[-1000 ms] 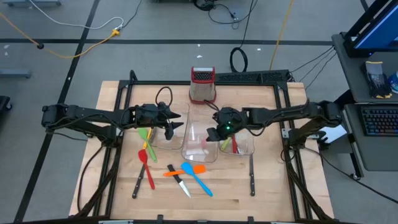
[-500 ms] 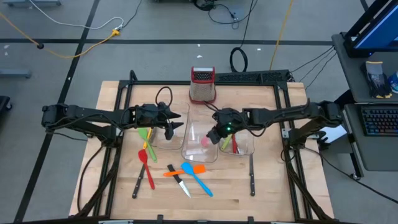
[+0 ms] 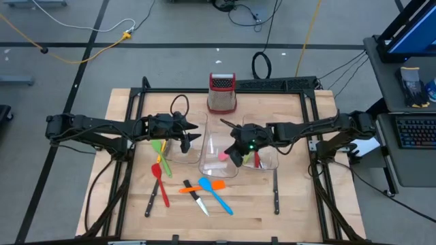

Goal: Pick & Place Kitchen Items
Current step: Put the pink spatula into the middle transparent bin

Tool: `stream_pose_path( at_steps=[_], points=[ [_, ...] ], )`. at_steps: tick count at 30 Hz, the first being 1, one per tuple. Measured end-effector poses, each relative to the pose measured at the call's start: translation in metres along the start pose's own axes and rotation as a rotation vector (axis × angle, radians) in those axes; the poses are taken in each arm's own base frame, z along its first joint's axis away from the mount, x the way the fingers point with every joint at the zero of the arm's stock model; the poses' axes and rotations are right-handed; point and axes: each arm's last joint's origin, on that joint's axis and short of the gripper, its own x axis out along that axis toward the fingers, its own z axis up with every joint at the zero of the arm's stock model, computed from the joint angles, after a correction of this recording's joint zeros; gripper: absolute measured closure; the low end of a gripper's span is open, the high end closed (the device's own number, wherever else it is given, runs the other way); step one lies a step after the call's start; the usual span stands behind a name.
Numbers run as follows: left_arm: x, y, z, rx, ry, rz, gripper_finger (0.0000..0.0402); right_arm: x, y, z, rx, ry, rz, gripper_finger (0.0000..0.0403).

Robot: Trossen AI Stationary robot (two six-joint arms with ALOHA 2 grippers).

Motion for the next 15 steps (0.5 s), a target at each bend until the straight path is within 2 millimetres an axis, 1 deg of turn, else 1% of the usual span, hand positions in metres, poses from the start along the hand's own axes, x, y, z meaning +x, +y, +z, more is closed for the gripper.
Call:
stream_pose_path(
  at_steps=[3, 6, 9, 12, 15],
  points=[
    [0.0, 0.0, 0.0, 0.0, 0.001, 0.0, 0.0194, -0.01, 0.008, 0.006, -0.203, -0.061, 0.048, 0.0403],
    [0.0, 0.0, 0.0, 0.0, 0.002, 0.0, 0.0194, -0.025, 0.016, 0.008, -0.428, -0.103, 0.066, 0.0403],
    [0.0, 0.0, -0.001, 0.001, 0.006, 0.001, 0.0194, -0.036, 0.026, 0.014, -0.622, -0.2, 0.114, 0.0403],
    [0.0, 0.0, -0.001, 0.001, 0.007, 0.001, 0.0194, -0.042, 0.038, 0.021, -0.777, -0.317, 0.233, 0.0403],
    [0.0, 0.0, -0.001, -0.002, 0.01, 0.002, 0.0195, -0.043, 0.044, 0.024, -0.925, -0.376, 0.343, 0.0403]
  ],
)
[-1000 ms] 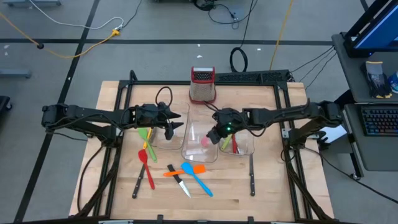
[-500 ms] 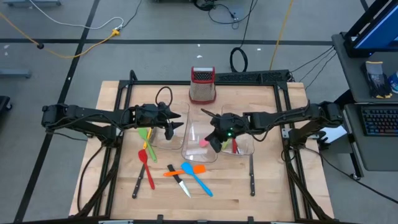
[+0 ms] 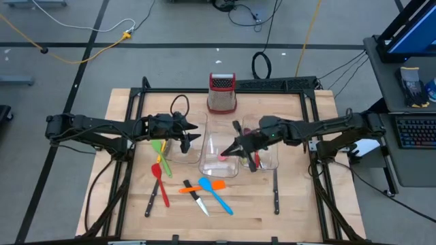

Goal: Pick & Place Kitchen Items
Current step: Put the pink spatula into the middle transparent bin

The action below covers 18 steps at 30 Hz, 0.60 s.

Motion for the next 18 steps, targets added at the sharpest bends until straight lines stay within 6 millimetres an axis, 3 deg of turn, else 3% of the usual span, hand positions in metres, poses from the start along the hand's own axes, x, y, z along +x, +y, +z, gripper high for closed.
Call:
stream_pose_path(
  at_steps=[4, 9, 18],
  points=[
    [0.0, 0.0, -0.001, 0.0, 0.011, 0.002, 0.0194, 0.006, 0.0, -0.007, -0.097, 0.028, 0.006, 0.0403],
    [0.0, 0.0, -0.001, 0.0, 0.011, 0.003, 0.0195, 0.008, -0.002, -0.024, -0.138, 0.2, -0.076, 0.0386],
    [0.0, 0.0, -0.001, 0.0, 0.009, 0.002, 0.0194, -0.006, -0.003, -0.056, -0.298, 0.658, -0.252, 0.0287]
  ],
)
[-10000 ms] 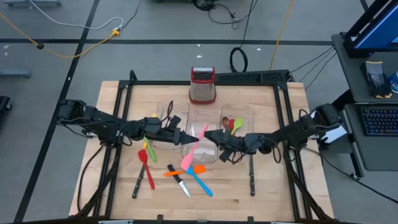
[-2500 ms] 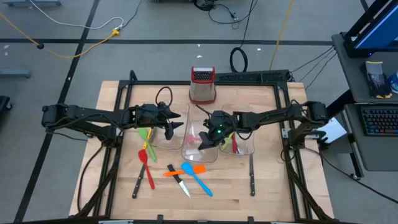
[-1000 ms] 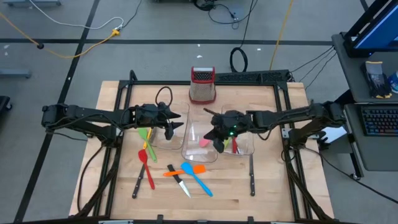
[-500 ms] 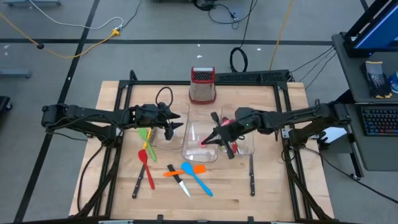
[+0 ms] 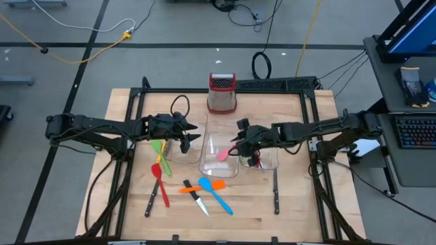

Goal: Pick & Place Kitchen Items
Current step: Put the pink spatula into the middle transparent bin

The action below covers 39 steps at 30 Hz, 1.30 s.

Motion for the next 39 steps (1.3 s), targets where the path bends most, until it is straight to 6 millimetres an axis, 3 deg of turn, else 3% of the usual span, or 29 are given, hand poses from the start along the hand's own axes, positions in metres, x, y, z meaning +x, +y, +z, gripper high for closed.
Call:
stream_pose_path(
  at_steps=[6, 12, 19, 31, 39],
  points=[
    [0.0, 0.0, 0.0, 0.001, 0.004, 0.001, 0.0194, 0.0, -0.001, -0.015, -0.121, 0.19, -0.049, 0.0223],
    [0.0, 0.0, 0.0, 0.004, 0.004, 0.002, 0.0195, -0.002, 0.0, -0.025, -0.146, 0.286, -0.025, 0.0199],
    [0.0, 0.0, 0.0, 0.012, 0.003, 0.003, 0.0194, 0.005, 0.005, -0.032, -0.173, 0.365, -0.041, 0.0199],
    [0.0, 0.001, -0.001, 0.012, 0.011, 0.005, 0.0195, 0.046, 0.02, -0.046, -0.392, 0.58, -0.074, 0.0196],
    [0.0, 0.001, -0.001, 0.02, 0.01, 0.013, 0.0194, 0.054, 0.021, -0.048, -0.414, 0.629, -0.151, 0.0237]
  ],
)
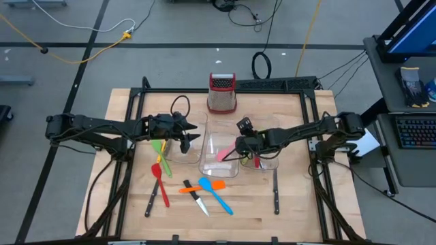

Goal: Pick & Place Kitchen Items
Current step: Put the pink spatula into the middle transparent bin

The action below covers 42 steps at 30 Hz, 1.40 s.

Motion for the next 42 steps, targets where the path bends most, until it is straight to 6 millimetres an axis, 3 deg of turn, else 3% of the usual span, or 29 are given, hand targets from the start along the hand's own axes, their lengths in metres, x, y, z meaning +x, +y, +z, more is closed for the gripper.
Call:
stream_pose_path(
  at_steps=[19, 34, 42],
  points=[
    [0.0, 0.0, 0.0, -0.001, -0.001, 0.0, 0.0195, -0.014, 0.009, 0.011, -0.041, 0.023, -0.103, 0.0388],
    [0.0, 0.0, 0.0, -0.002, -0.002, 0.0, 0.0194, -0.026, 0.017, 0.015, -0.117, 0.113, -0.23, 0.0388],
    [0.0, 0.0, 0.0, -0.016, -0.002, 0.0, 0.0195, -0.056, 0.009, 0.028, -0.105, 0.135, -0.365, 0.0388]
  ],
)
